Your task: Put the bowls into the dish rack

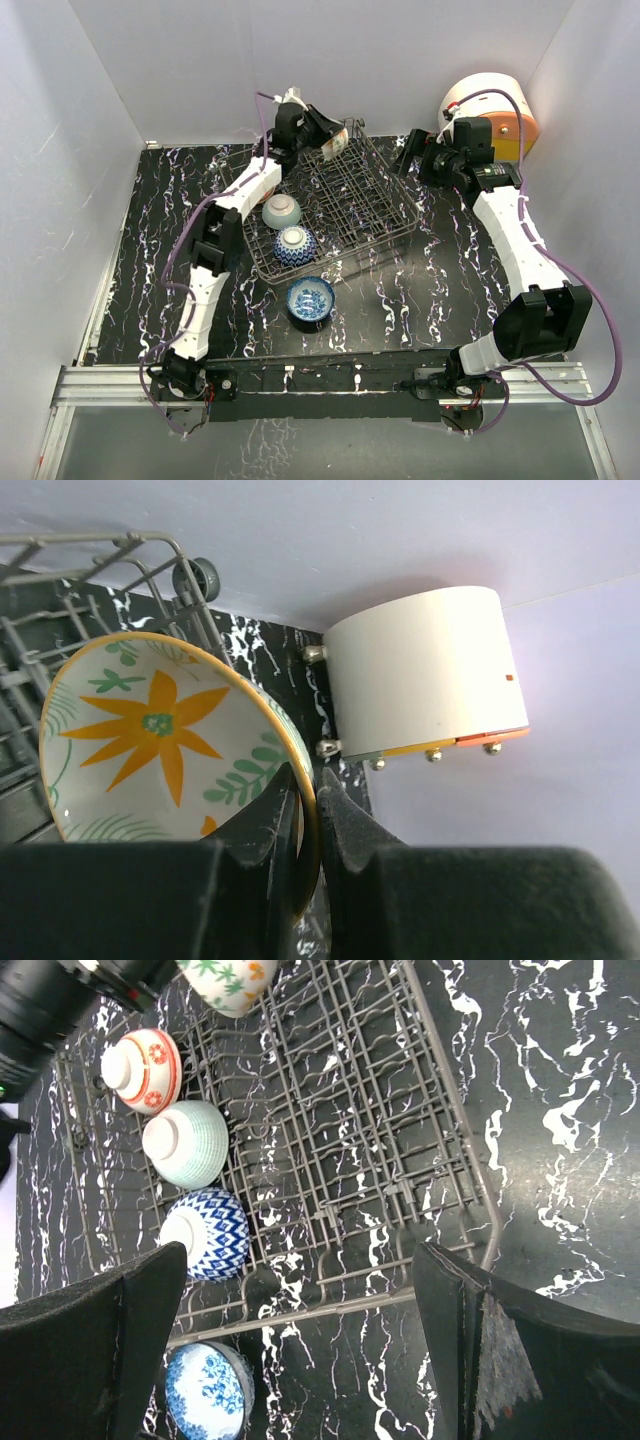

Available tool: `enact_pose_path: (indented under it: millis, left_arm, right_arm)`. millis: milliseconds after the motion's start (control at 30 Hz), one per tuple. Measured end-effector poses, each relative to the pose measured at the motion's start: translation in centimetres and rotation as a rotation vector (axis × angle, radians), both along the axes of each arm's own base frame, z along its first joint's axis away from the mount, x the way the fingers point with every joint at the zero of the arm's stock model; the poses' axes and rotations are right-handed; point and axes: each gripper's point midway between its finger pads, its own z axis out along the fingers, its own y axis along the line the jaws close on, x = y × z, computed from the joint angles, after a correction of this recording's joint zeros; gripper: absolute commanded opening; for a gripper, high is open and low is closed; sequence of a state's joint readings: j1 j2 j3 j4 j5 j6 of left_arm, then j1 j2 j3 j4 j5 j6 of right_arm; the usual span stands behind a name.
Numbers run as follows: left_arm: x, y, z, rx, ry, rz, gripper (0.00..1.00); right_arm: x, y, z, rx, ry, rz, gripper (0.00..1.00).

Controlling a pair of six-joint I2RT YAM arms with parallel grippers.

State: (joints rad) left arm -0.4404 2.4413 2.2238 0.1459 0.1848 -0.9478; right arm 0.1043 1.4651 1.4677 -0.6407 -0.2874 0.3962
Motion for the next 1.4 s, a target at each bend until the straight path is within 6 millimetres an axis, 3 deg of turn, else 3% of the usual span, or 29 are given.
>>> enact_pose_path:
  millis: [300,600,833,967,1067,1300,1400]
  left_arm:
    - [2.6,-2.7,-8.0,-0.22,0.157,0.0,0.0]
    - [3.5,-2.6,-5.3,-0.384,0.14,0.005,0.0]
    - [3.5,-2.6,-5.3,-0.467,0.15,0.003,0.0]
    - [3.4,-2.5,-6.1,-0.479,0.164,0.004,0.0]
    - [3.0,-2.1,-8.9,-0.464,0.215,0.022,0.0]
    - [1.3,-0.6,-8.7,-0.433,0.239,0.043,0.0]
    - [0.7,0.4,-8.8,-0.419,0.253,0.06,0.13]
  right_arm:
    - [0.7,-2.5,0.0,0.008,-0.006,-0.055,0.99]
    - [0.8,-3.4,-0.2,0.013,-0.003,-0.072,0.99]
    - [0.8,-3.4,-1.1,0.015,0.02,-0.068,0.99]
    - [0.9,-3.3,-1.4,0.017,0.028,-0.065,0.99]
    - [0.9,-3.2,-1.4,0.02,0.028,-0.061,0.99]
    - [0.7,-2.9,-1.5,0.032,0.033,-0.045,0.99]
    - [0.6,-2.7,-2.1,0.037,0.048,-0.038,0.99]
